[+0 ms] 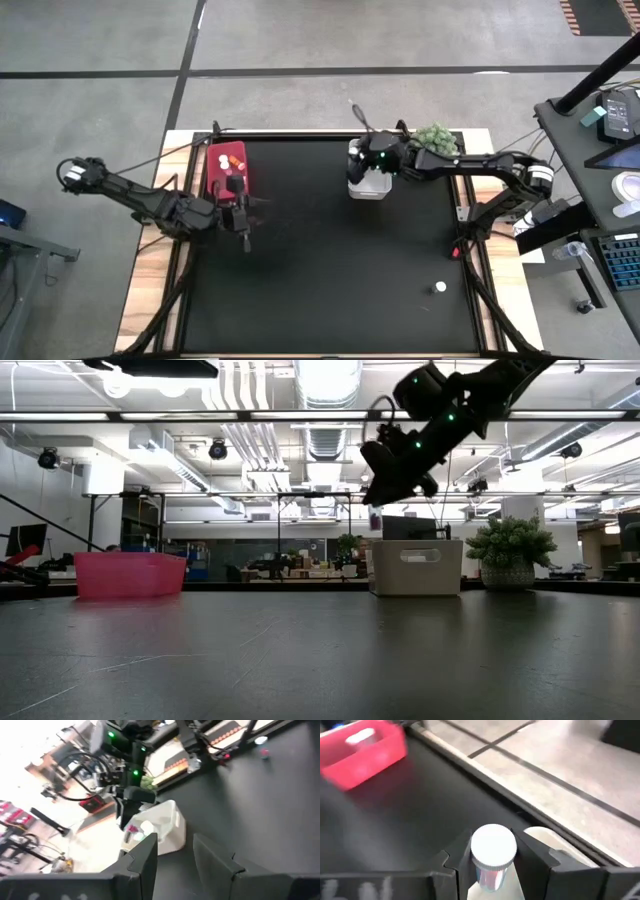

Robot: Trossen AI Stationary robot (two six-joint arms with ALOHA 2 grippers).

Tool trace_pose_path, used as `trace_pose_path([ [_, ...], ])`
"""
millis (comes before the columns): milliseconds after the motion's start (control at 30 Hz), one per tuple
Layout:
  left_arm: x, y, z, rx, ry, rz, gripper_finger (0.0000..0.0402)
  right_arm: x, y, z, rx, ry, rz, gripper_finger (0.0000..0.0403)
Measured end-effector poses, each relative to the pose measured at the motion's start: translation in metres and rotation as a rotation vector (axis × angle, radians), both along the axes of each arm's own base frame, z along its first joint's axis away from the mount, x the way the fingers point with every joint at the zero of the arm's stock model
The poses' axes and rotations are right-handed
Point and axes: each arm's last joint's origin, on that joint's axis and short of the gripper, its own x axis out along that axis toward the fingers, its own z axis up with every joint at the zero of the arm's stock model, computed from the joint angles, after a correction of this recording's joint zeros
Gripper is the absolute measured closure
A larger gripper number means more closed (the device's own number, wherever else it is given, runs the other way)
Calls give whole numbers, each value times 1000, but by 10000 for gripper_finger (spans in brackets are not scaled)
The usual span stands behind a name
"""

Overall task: Pick and place medicine bottles into bin by pill shape (circle, oval)
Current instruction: Put the blue capsule bottle into the white bin

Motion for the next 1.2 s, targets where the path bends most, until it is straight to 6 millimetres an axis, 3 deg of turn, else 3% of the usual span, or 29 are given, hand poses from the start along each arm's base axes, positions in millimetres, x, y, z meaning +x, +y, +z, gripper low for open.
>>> trace_pose_path([
  [133, -1, 7, -4, 18, -35, 31, 291, -5, -8, -2, 32, -18, -67, 284],
  [333, -4, 12, -6, 32, -39, 47, 291, -11, -3, 4, 61, 42, 19, 287],
  [667, -11, 14, -1, 36, -67, 52, 291, -34, 23, 10, 106, 132, 64, 288],
  [933, -5, 12, -6, 46, -38, 52, 291, -50, 29, -31, 38, 143, -36, 285],
  [1200, -4, 12, -7, 54, -30, 57, 291, -53, 30, -60, 23, 85, -44, 283],
])
